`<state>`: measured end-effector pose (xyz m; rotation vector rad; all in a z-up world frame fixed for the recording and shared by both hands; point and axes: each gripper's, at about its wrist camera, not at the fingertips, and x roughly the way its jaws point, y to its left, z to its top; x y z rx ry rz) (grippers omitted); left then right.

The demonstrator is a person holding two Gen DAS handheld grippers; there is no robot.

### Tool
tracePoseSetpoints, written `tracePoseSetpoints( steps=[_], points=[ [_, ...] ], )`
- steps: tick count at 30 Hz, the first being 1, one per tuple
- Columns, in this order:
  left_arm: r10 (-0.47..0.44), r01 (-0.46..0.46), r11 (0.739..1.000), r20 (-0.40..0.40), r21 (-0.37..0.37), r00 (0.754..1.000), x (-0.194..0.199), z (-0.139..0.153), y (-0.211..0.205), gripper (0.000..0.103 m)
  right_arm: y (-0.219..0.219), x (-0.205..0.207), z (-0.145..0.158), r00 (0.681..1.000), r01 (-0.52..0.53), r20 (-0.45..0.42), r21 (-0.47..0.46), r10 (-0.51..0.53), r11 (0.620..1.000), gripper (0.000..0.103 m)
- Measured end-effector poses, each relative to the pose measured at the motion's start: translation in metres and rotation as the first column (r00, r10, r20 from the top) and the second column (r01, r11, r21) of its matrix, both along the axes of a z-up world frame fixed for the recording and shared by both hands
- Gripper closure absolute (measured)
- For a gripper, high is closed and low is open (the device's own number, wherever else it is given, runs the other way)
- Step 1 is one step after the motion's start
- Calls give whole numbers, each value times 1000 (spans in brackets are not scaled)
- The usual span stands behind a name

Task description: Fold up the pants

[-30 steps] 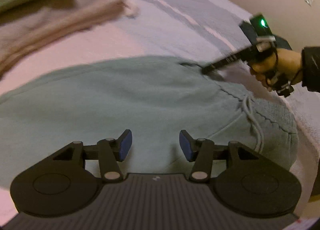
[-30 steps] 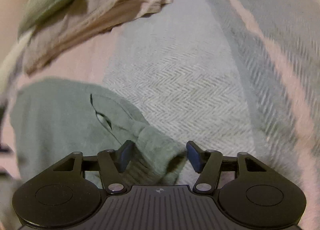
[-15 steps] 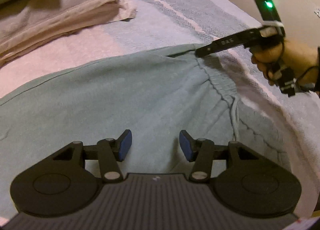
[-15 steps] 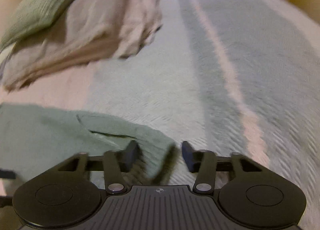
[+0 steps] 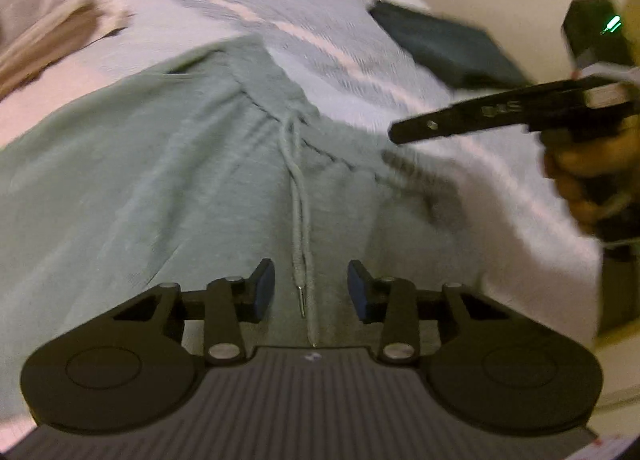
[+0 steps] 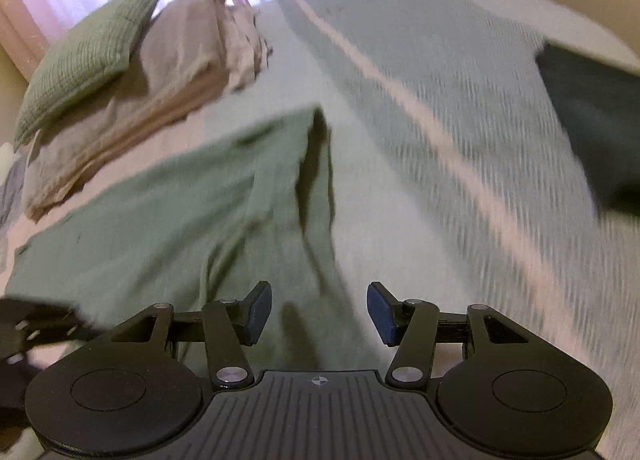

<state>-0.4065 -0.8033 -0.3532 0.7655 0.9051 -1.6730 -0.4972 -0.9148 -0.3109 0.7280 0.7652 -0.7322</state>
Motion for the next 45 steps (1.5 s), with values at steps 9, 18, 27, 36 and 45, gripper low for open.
tracePoseSetpoints(
  steps=[9, 18, 27, 36, 45],
  points=[
    [-22, 26, 1000, 218, -13, 976, 17, 16, 2, 101, 34, -34, -6, 995, 99, -30, -3, -99, 995, 51],
    [204, -207, 978, 338, -28, 919, 95, 37, 10, 87, 21, -47, -34, 968, 212, 103, 146, -228, 966, 48],
    [273, -320, 942, 320, 102, 907, 80, 36, 129, 85, 6, -55, -25, 973, 207, 71, 135, -218, 969, 70],
    [486, -564, 809, 353, 166, 800, 121, 46, 294, 73, 63, -31, 20, 977, 168, -121, -73, -176, 983, 50],
    [620, -707, 693, 384, 140, 684, 194, 55, 473, 55, 230, 57, 32, 983, -46, -183, -54, 35, 997, 47]
  ],
)
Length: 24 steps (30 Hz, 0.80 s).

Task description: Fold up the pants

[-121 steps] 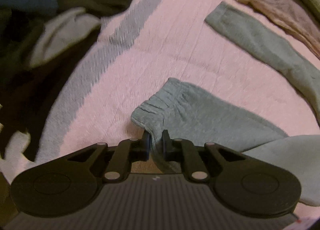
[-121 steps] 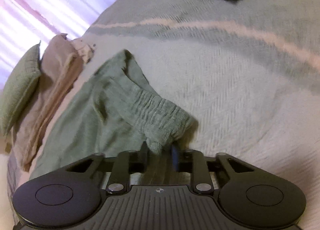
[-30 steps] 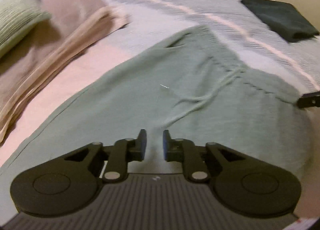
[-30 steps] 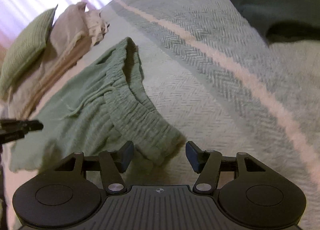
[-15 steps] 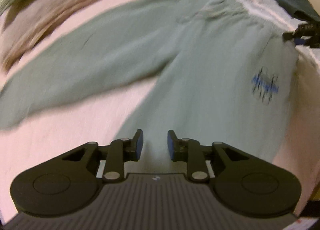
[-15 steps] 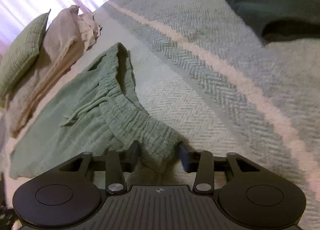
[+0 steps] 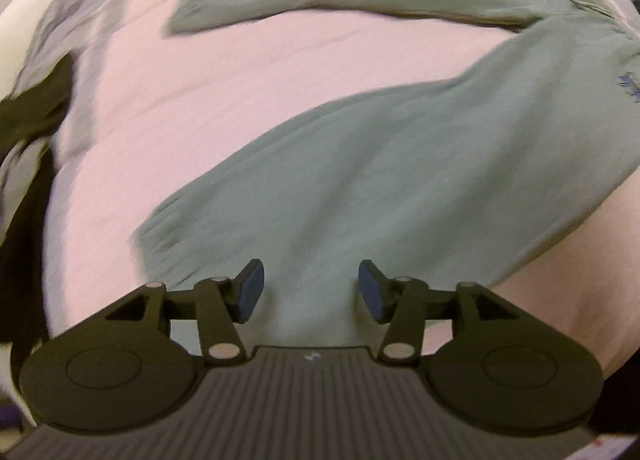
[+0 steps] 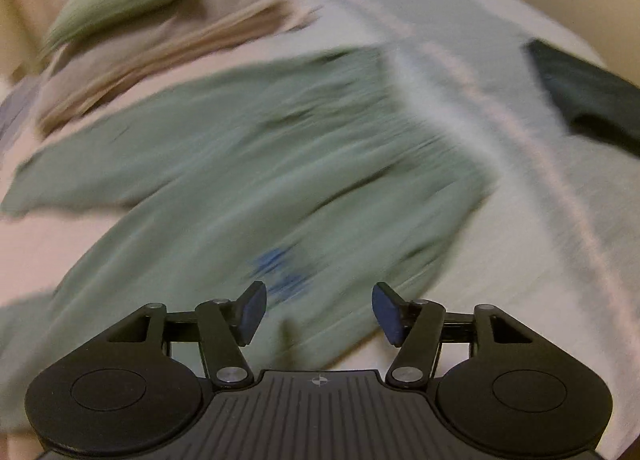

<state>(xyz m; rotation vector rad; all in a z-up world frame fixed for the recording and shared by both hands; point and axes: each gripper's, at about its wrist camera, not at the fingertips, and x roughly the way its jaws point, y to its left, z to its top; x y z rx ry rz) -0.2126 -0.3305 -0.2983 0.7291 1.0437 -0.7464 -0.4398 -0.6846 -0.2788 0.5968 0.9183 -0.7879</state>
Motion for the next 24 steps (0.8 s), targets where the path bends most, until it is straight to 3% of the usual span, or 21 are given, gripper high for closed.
tracePoseSetpoints(
  steps=[5, 8, 10, 13, 20, 24],
  points=[
    [62, -63, 997, -26, -41, 998, 44, -9, 68, 53, 82, 56, -24, 1000, -27, 17, 125, 25, 992, 46],
    [64, -67, 996, -52, -58, 997, 60, -13, 79, 53, 110, 79, -38, 999, 7, -32, 221, 0, 975, 45],
    [60, -65, 994, -62, -83, 996, 63, -5, 82, 53, 121, 85, -30, 999, 24, -48, 241, -13, 970, 45],
    [58, -66, 992, -74, -108, 996, 62, 14, 79, 52, 128, 81, -1, 999, 18, -46, 220, -8, 975, 45],
    [86, -96, 983, -69, -159, 994, 50, 63, 56, 33, 120, 55, 63, 996, 27, -85, 98, -19, 995, 29],
    [116, -123, 976, -46, -179, 992, 33, 87, 43, 20, 109, 30, 87, 993, -6, -122, 56, 13, 998, 27]
  ],
)
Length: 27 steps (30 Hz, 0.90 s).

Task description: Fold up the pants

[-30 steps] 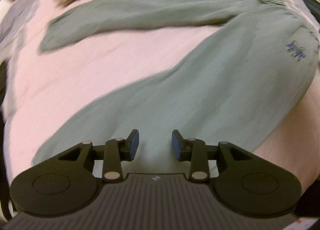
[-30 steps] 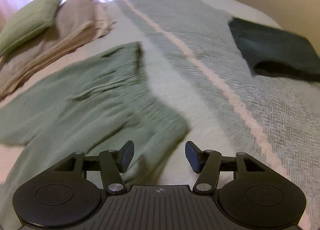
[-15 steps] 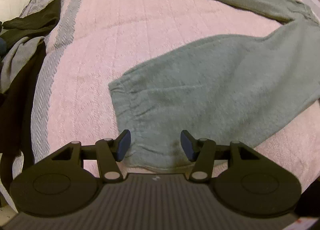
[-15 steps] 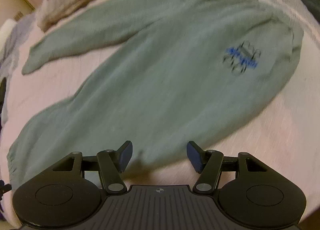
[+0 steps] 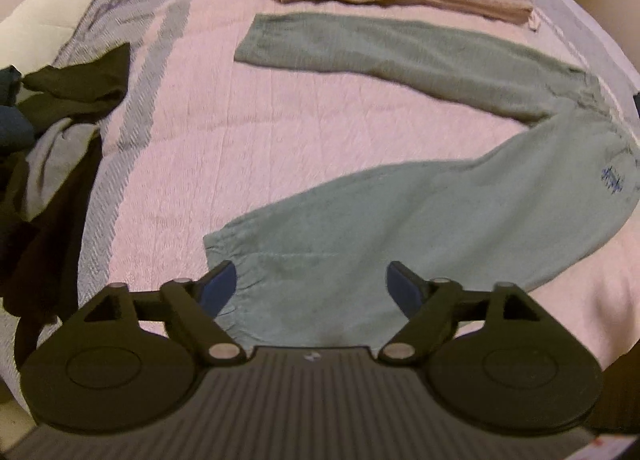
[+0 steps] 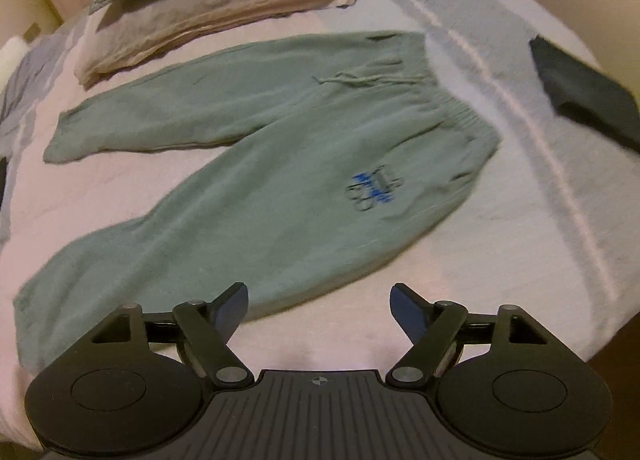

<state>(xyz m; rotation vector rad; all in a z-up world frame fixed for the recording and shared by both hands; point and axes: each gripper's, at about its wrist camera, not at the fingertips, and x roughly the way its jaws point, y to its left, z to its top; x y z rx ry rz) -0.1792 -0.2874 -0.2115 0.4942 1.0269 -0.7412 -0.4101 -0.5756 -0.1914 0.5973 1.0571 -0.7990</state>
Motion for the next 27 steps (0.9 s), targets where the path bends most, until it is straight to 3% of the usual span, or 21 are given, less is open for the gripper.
tracePoseSetpoints(
  steps=[2, 9, 14, 20, 27],
  points=[
    [23, -23, 1000, 15, -7, 1000, -11, 11, -5, 14, -6, -12, 9, 998, -48, -31, -20, 47, 999, 27],
    [108, -108, 994, 33, -6, 994, -62, 39, -29, 9, -37, -45, 20, 967, -234, -116, -58, 227, 970, 27],
    [75, -75, 997, 78, -4, 994, -105, 49, -57, 8, -52, -54, 26, 937, -335, -124, -59, 326, 940, 27],
    [-4, 3, 1000, 81, 14, 997, -133, 52, -88, 8, -59, -61, 31, 953, -297, -84, -53, 292, 953, 27],
    [-57, 57, 998, 88, 7, 994, -131, 57, -105, 7, -58, -57, 37, 960, -276, -59, -50, 273, 960, 27]
  ],
)
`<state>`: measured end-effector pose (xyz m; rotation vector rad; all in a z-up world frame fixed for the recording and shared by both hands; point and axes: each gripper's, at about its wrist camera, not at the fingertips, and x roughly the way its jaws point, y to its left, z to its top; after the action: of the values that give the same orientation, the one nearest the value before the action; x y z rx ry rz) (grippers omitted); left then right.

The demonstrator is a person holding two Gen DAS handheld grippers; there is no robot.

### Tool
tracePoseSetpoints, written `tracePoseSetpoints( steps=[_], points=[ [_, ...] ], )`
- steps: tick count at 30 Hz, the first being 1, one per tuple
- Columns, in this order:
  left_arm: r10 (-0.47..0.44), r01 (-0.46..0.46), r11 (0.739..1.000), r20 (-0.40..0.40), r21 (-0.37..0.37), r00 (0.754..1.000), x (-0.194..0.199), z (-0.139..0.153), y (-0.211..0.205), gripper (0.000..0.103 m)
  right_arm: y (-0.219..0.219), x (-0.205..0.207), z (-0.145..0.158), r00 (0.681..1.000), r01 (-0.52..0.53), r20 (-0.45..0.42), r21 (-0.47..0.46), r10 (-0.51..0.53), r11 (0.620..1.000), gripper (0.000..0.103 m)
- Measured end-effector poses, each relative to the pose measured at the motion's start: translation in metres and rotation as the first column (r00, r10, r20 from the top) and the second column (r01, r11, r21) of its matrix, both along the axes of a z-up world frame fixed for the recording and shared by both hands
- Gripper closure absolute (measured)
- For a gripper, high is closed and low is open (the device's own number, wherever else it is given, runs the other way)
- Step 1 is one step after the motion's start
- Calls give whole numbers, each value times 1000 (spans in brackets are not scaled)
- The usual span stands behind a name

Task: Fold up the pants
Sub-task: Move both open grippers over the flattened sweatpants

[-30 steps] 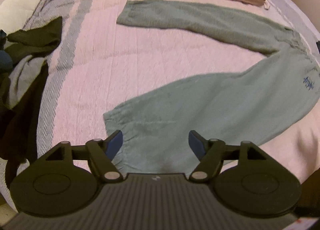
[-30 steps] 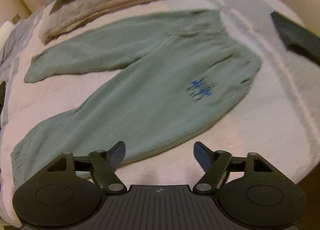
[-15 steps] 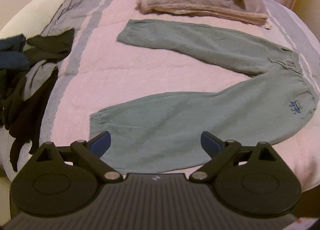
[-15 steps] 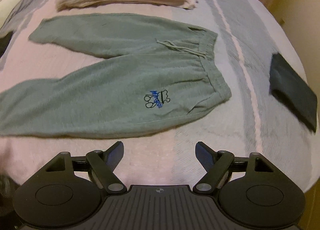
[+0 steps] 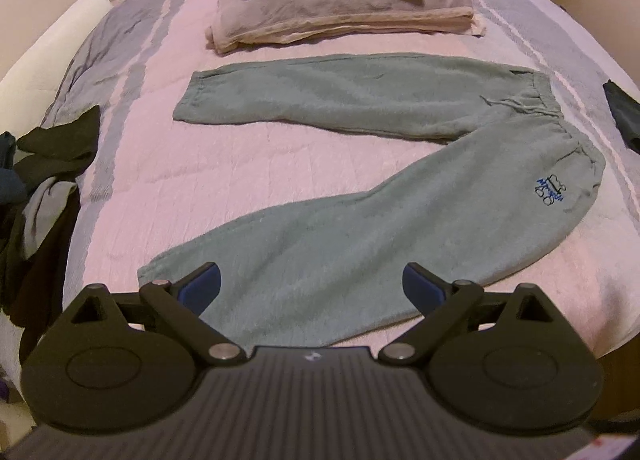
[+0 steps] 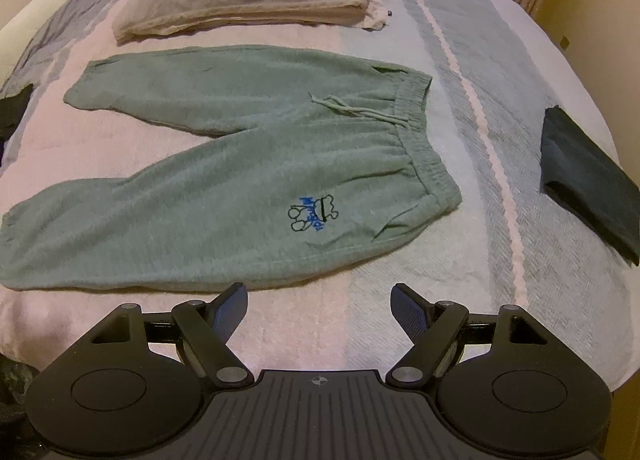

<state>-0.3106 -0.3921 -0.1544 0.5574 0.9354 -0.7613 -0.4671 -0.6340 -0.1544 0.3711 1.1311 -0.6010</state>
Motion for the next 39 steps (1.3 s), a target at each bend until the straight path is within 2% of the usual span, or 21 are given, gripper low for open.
tracePoseSetpoints(
  steps=[18, 21, 24, 27, 30, 32, 35, 38, 39],
  points=[
    [18, -18, 1000, -4, 23, 1000, 12, -10, 10, 7, 5, 5, -16, 999, -23, -27, 19, 24, 1000, 27],
    [8, -8, 999, 21, 39, 1000, 13, -18, 23, 7, 6, 5, -22, 997, -77, -18, -3, 77, 997, 27],
    [-20, 16, 998, 63, 61, 998, 12, -33, 42, 7, 14, 3, -31, 981, -194, -2, -84, 195, 977, 27],
    [-87, 75, 991, 117, 109, 989, 7, -58, 62, 7, 29, 3, -48, 925, -378, -47, -206, 376, 903, 27],
    [-207, 173, 964, 166, 202, 964, -4, -91, 75, 10, 42, 1, -72, 844, -532, -112, -287, 524, 796, 27],
    [-281, 236, 941, 173, 243, 944, -10, -113, 80, 15, 46, 2, -86, 802, -592, -135, -299, 581, 748, 27],
    [-410, 340, 883, 181, 323, 894, -17, -150, 84, 22, 46, 5, -102, 771, -630, -140, -308, 621, 713, 27],
    [-501, 406, 828, 184, 386, 845, -12, -180, 86, 40, 44, 9, -115, 756, -647, -148, -319, 638, 692, 28],
    [-523, 422, 812, 181, 403, 833, -8, -187, 87, 43, 43, 11, -119, 749, -655, -157, -319, 643, 685, 28]
  ],
)
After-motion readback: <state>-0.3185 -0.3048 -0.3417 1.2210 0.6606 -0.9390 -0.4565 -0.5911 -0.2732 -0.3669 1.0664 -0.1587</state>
